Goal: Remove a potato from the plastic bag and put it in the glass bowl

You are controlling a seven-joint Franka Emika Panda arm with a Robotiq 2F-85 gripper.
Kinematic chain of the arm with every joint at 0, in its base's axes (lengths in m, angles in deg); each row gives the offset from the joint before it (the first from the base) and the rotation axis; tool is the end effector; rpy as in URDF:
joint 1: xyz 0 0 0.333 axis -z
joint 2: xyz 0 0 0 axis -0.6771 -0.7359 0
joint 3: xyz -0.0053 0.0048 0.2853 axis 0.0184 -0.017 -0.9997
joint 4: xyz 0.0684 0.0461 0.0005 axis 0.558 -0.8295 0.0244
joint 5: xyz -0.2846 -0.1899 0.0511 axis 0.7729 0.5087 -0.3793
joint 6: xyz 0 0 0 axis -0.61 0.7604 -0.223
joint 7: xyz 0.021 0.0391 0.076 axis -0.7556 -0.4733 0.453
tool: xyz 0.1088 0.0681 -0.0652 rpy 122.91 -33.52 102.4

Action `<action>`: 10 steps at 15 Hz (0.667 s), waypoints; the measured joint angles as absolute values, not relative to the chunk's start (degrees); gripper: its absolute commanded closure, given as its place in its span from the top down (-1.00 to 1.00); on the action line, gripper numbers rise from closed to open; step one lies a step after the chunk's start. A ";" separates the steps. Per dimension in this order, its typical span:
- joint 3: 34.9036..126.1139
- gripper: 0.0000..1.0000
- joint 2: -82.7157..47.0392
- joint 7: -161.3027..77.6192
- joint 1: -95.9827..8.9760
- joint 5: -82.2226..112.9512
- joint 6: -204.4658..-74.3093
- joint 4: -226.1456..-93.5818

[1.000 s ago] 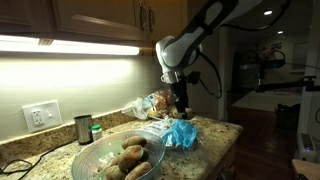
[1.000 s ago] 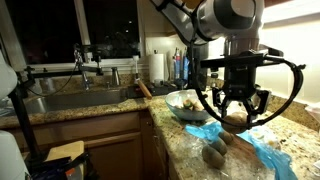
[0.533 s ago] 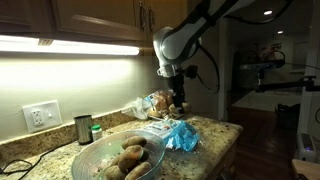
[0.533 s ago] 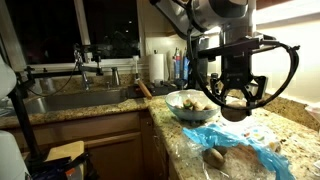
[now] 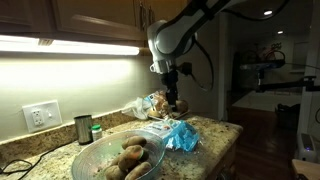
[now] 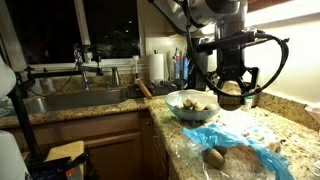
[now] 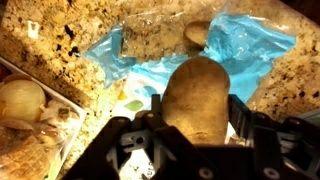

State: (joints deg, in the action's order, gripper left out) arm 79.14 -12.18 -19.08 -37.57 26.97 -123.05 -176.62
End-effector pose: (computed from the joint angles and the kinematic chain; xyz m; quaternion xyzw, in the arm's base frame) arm 0.5438 -0.0939 0.3577 0.9815 0.1526 -0.0403 0.1084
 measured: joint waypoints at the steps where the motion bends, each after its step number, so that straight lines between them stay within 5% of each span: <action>1: 78.82 -0.19 -12.19 -18.66 -37.69 26.97 -123.03 -176.27; 10: 75.22 -0.19 -12.32 -14.07 -41.12 27.03 -119.87 -171.29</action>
